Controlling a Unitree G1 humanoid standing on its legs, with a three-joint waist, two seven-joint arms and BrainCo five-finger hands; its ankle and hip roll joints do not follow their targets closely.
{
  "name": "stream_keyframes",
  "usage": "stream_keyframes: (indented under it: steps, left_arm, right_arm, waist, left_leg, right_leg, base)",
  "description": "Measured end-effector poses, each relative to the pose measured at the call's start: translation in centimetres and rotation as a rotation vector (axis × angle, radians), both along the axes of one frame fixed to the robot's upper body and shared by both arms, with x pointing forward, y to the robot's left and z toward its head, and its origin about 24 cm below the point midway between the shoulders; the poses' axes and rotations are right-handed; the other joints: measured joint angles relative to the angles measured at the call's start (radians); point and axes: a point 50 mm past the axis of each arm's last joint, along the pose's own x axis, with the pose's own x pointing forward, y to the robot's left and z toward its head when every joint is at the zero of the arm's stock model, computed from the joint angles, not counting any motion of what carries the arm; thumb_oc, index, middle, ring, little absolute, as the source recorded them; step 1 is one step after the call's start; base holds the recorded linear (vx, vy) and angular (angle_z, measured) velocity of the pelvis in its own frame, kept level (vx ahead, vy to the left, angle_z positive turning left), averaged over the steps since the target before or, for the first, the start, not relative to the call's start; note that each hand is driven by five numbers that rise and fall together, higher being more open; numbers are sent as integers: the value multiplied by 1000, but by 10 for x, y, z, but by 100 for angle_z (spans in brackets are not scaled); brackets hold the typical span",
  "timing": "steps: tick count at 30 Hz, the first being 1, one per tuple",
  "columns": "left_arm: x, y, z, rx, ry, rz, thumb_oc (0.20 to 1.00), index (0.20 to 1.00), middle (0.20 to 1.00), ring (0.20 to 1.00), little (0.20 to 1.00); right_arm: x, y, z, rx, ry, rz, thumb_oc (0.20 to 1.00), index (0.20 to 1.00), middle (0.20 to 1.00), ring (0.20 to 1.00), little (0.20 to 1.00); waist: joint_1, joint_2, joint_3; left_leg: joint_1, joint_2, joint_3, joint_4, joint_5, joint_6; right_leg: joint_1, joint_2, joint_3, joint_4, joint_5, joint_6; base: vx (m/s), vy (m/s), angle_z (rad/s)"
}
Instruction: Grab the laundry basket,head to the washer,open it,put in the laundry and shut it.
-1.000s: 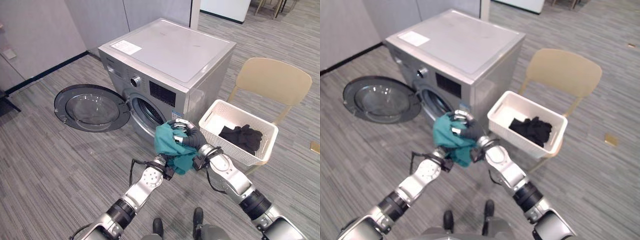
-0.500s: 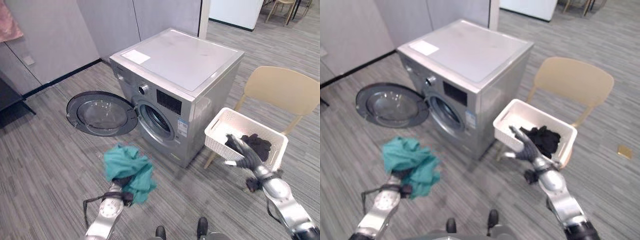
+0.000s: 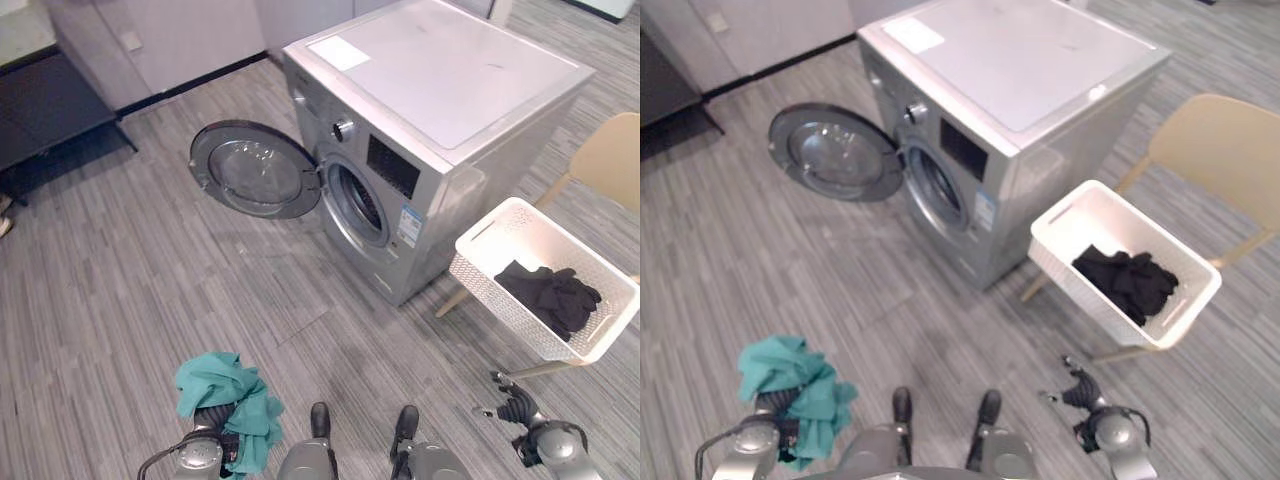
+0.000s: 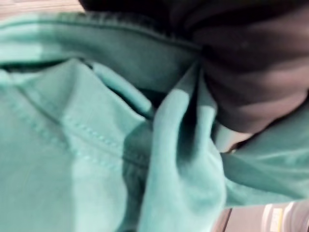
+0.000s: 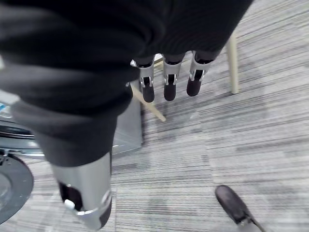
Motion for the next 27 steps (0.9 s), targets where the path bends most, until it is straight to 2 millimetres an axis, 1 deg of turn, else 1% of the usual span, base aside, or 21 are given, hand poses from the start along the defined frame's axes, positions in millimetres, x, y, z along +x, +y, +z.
stream_keyframes:
  steps: [1,2,3,4,6,7,8,9,11,12,13,14,15,16,17,19,22,23,24,26,27]
  left_arm:
    - [1,-2,0,1,-2,-6,200,200,200,200,200]
    - [11,-7,3,2,-24,-30,200,200,200,200,200]
    - [16,-9,5,-1,-41,-40,200,200,200,200,200]
    - [18,-12,8,-3,-58,-51,200,200,200,200,200]
    - [14,-10,7,1,-49,-49,200,200,200,200,200]
    - [10,-8,5,7,-30,-46,200,200,200,200,200]
    - [5,-2,5,22,-19,-40,200,200,200,200,200]
    - [2,1,4,25,-9,-31,200,200,200,200,200]
    - [5,3,6,33,-9,-42,200,200,200,200,200]
    - [18,12,16,71,-41,-58,200,200,200,200,200]
    - [23,18,21,100,-52,-66,200,200,200,200,200]
    - [25,18,22,104,-58,-69,200,200,200,200,200]
    - [28,14,22,95,-64,-77,200,200,200,200,200]
    - [32,9,22,87,-75,-89,200,200,200,200,200]
    - [35,4,22,73,-81,-94,200,200,200,200,200]
    - [34,-9,16,31,-76,-91,200,200,200,200,200]
    - [29,-12,12,24,-61,-97,200,200,200,200,200]
    - [24,-13,10,29,-41,-108,200,200,200,200,200]
    - [20,-16,7,22,-31,-117,200,200,200,200,200]
    - [18,-25,3,-3,-16,-135,200,200,200,200,200]
    - [12,-27,0,-15,1,-126,200,200,200,200,200]
  right_arm:
    - [0,-2,0,-6,-3,-18,1000,1000,1000,1000,1000]
    - [-9,1,-5,-6,26,-22,1000,1000,1000,1000,1000]
    - [-12,2,-8,-3,37,-27,1000,1000,1000,1000,1000]
    - [-13,1,-8,-5,42,-26,1000,1000,1000,1000,1000]
    - [-9,2,-7,-2,34,-30,1000,1000,1000,1000,1000]
    - [-7,5,-7,9,26,-27,1000,1000,1000,1000,1000]
    - [-2,12,-7,26,13,-28,1000,1000,1000,1000,1000]
    - [1,18,-8,30,11,-16,1000,1000,1000,1000,1000]
    - [6,29,-7,29,6,40,1000,1000,1000,1000,1000]
    - [6,42,-10,57,6,69,1000,1000,1000,1000,1000]
    - [11,49,-6,74,-21,88,1000,1000,1000,1000,1000]
    - [16,50,0,74,-50,100,1000,1000,1000,1000,1000]
    - [25,52,9,75,-98,112,1000,1000,1000,1000,1000]
    - [29,54,13,76,-114,120,1000,1000,1000,1000,1000]
    - [28,54,12,77,-110,121,1000,1000,1000,1000,1000]
    - [19,50,6,71,-77,109,1000,1000,1000,1000,1000]
    - [15,46,0,62,-43,97,1000,1000,1000,1000,1000]
    - [8,43,-5,60,-17,81,1000,1000,1000,1000,1000]
    - [5,39,-6,50,-8,74,1000,1000,1000,1000,1000]
    - [4,28,-6,27,3,53,1000,1000,1000,1000,1000]
    - [3,23,-4,20,1,42,1000,1000,1000,1000,1000]
  waist:
    - [-4,10,4]
    - [-10,-9,-4]
    - [-18,-21,-9]
    - [-13,-11,-20]
    - [-5,-19,-21]
    - [-5,-33,-30]
    - [2,-62,-43]
    - [5,-78,-39]
    - [-11,-78,-41]
    - [-10,-91,-39]
    - [-7,-84,-33]
    - [-14,-75,-25]
    - [-17,-60,4]
    - [-32,-54,33]
    - [-52,-52,45]
    - [-68,-57,51]
    - [-65,-43,56]
    - [-61,-52,50]
    - [-60,-52,48]
    - [-67,-15,38]
    - [-67,-10,34]
  left_leg:
    - [2,13,17,5,9,8]
    - [2,32,134,25,1,6]
    - [1,37,183,36,9,6]
    - [6,36,192,21,17,7]
    - [20,8,184,0,98,42]
    - [22,-16,187,2,93,47]
    - [26,-66,181,5,52,60]
    - [38,-87,181,3,30,82]
    - [64,-132,159,-4,21,119]
    - [87,-163,138,-20,7,147]
    - [116,-176,132,-48,-3,160]
    - [142,-187,117,-70,-21,183]
    - [167,-190,101,-78,-35,195]
    - [180,-192,98,-84,-32,179]
    - [191,-205,82,-90,-39,160]
    - [230,-244,23,-83,-81,118]
    - [316,-243,-11,-91,-114,77]
    - [354,-254,-41,-79,-119,70]
    - [369,-256,-59,-56,-123,64]
    - [361,-234,-76,46,-130,47]
    - [341,-212,-47,205,-113,21]
  right_leg:
    - [22,-6,-32,3,-9,9]
    - [48,-49,-114,11,-25,36]
    - [56,-75,-145,16,-33,49]
    - [44,-84,-128,40,-41,63]
    - [42,-103,-81,64,-45,82]
    - [30,-125,-64,84,-47,80]
    - [25,-162,-43,110,-48,104]
    - [18,-200,-24,163,-49,113]
    - [-90,-287,62,422,-45,114]
    - [-187,-287,204,596,-73,121]
    - [-267,-213,267,670,-94,95]
    - [-323,-147,279,685,-117,80]
    - [-396,-68,270,644,-152,50]
    - [-448,-23,246,590,-154,45]
    - [-491,-10,198,505,-150,41]
    - [-542,12,183,256,-138,59]
    - [-488,26,133,213,-135,47]
    - [-428,26,108,211,-134,16]
    - [-401,24,120,200,-68,-77]
    - [-358,37,127,204,5,-100]
    - [-283,61,145,170,91,-154]
  base:
    - [215,209,145]
    - [255,241,151]
    - [297,271,132]
    - [205,192,74]
    - [264,250,28]
    - [402,416,15]
    - [376,424,4]
    - [280,326,14]
    - [246,263,45]
    - [335,263,58]
    - [357,219,32]
    - [355,146,16]
    - [370,24,20]
    - [374,-30,55]
    - [404,-62,66]
    - [475,-135,108]
    - [341,-207,87]
    - [271,-203,75]
    - [277,-231,81]
    - [248,-220,58]
    - [245,-205,-26]
